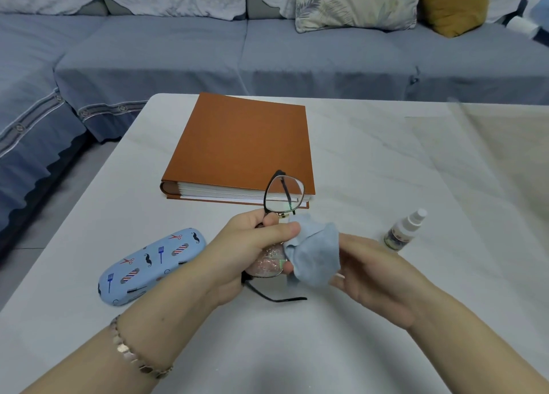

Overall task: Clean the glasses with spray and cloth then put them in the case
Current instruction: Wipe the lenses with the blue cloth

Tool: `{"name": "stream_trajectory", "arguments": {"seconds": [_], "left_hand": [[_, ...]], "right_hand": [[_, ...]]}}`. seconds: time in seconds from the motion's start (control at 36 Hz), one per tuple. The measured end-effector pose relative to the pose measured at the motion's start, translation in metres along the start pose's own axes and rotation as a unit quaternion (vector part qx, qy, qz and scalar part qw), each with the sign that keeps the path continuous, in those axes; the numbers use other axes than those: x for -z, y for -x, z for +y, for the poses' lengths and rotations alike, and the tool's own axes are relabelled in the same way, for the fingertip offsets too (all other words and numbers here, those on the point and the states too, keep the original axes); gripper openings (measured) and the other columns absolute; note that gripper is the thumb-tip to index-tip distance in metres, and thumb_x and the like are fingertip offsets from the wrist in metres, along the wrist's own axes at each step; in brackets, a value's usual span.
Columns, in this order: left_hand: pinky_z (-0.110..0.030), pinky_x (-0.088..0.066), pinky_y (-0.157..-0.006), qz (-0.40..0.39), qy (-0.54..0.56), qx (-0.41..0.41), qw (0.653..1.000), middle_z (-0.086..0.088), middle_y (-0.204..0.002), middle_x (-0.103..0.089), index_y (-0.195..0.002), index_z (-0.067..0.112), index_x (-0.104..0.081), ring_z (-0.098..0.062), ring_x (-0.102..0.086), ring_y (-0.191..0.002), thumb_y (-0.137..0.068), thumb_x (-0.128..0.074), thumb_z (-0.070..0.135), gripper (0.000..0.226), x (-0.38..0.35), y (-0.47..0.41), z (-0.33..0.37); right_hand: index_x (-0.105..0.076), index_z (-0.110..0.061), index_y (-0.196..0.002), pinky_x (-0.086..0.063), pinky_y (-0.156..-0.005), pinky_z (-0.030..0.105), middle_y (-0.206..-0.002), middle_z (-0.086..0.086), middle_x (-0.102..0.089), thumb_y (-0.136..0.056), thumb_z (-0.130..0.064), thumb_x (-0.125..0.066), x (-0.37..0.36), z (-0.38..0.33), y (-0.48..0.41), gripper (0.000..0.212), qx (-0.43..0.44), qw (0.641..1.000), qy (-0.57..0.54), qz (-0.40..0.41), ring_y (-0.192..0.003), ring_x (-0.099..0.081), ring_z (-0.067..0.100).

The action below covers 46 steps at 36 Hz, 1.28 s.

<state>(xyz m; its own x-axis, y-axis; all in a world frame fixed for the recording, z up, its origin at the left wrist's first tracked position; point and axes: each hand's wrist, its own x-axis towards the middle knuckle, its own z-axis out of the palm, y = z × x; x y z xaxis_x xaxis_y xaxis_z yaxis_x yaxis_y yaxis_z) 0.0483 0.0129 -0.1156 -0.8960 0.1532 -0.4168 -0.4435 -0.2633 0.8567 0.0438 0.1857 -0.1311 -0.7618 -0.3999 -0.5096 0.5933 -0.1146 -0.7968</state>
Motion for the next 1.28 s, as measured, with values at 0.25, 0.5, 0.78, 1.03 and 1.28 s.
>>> {"name": "stream_trajectory", "arguments": {"seconds": [0.25, 0.5, 0.78, 1.03, 1.28], "left_hand": [[-0.019, -0.048, -0.041, 0.030, -0.055, -0.011, 0.998, 0.002, -0.063, -0.072, -0.068, 0.016, -0.031, -0.014, -0.058, -0.045, -0.068, -0.072, -0.007, 0.046, 0.001, 0.002, -0.002], [-0.019, -0.050, -0.044, 0.075, -0.061, -0.009, 0.995, -0.008, -0.073, -0.058, -0.068, 0.016, -0.037, -0.016, -0.057, -0.052, -0.071, -0.069, -0.005, 0.039, 0.002, -0.004, 0.000], [-0.018, -0.049, -0.041, 0.085, -0.119, 0.018, 0.989, 0.000, -0.047, -0.046, -0.068, 0.015, -0.035, -0.013, -0.051, -0.033, -0.079, -0.058, -0.001, 0.030, 0.020, -0.011, 0.011], [-0.020, -0.054, -0.049, 0.072, -0.056, 0.032, 0.995, -0.009, -0.089, -0.066, -0.086, 0.012, -0.038, -0.023, -0.074, -0.076, -0.082, -0.063, 0.011, 0.025, 0.016, -0.007, 0.015], [-0.022, -0.056, -0.054, 0.050, -0.051, 0.046, 0.996, -0.015, -0.106, -0.069, -0.087, 0.012, -0.037, -0.021, -0.073, -0.083, -0.077, -0.069, 0.015, 0.034, -0.002, -0.001, -0.001]], "right_hand": [[-0.067, 0.006, -0.073, -0.046, -0.099, 0.045, -0.085, 0.017, -0.075, -0.081, -0.028, -0.062, 0.001, -0.008, 0.007, 0.035, 0.150, 0.959, 0.158, 0.183, -0.087, -0.069, 0.020], [-0.041, 0.001, -0.058, -0.050, -0.066, 0.057, -0.047, 0.005, -0.033, -0.075, -0.019, -0.061, -0.004, -0.031, 0.022, 0.033, 0.235, 0.900, 0.256, 0.262, -0.056, -0.034, 0.021], [-0.051, -0.022, -0.083, -0.034, -0.051, 0.030, -0.058, 0.006, -0.059, -0.083, -0.008, -0.056, 0.018, -0.046, 0.029, 0.014, 0.197, 0.908, 0.272, 0.251, -0.053, -0.045, 0.022], [-0.065, -0.030, -0.094, -0.045, -0.043, 0.017, -0.061, 0.001, -0.060, -0.089, -0.009, -0.050, 0.011, -0.048, 0.038, 0.027, 0.114, 0.985, 0.043, 0.124, -0.047, -0.053, 0.010], [-0.067, -0.024, -0.077, -0.043, -0.039, 0.018, -0.055, 0.001, -0.056, -0.090, -0.003, -0.042, -0.010, -0.052, 0.038, 0.035, 0.212, 0.967, 0.088, 0.111, -0.041, -0.051, 0.011]]}}
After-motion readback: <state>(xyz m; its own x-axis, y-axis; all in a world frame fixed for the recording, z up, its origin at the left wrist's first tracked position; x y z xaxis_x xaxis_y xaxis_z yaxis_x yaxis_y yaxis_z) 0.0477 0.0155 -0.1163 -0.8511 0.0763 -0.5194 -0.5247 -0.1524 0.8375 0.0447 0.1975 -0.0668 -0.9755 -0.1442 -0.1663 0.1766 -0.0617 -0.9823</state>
